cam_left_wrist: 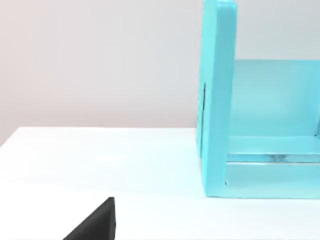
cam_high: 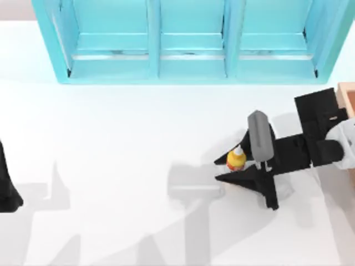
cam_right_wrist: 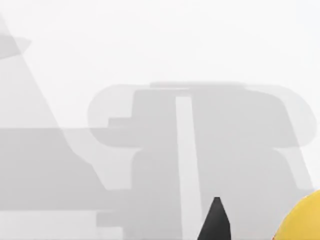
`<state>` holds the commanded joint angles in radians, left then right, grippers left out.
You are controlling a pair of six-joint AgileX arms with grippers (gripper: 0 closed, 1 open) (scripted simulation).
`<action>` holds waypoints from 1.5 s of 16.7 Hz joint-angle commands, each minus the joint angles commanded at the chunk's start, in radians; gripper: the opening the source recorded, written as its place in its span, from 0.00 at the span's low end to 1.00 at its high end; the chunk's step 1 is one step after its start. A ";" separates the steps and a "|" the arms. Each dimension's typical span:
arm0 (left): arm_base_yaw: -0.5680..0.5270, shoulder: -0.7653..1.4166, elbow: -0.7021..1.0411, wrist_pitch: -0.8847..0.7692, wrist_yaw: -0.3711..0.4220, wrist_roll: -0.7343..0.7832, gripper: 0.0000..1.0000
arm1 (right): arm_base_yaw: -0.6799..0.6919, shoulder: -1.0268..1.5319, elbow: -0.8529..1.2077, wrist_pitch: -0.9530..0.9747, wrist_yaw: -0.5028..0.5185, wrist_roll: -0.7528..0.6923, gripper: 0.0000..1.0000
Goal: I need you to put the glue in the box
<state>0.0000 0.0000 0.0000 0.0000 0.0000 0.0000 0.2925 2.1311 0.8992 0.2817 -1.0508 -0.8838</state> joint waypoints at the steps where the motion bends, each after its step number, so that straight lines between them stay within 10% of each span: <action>1: 0.000 0.000 0.000 0.000 0.000 0.000 1.00 | 0.000 0.000 0.000 0.000 0.000 0.000 0.00; 25: 0.000 0.000 0.000 0.000 0.000 0.000 1.00 | -0.003 -0.202 0.068 -0.276 -0.004 -0.001 0.00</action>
<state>0.0000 0.0000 0.0000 0.0000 0.0000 0.0000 0.2898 1.9296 0.9670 0.0057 -1.0545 -0.8850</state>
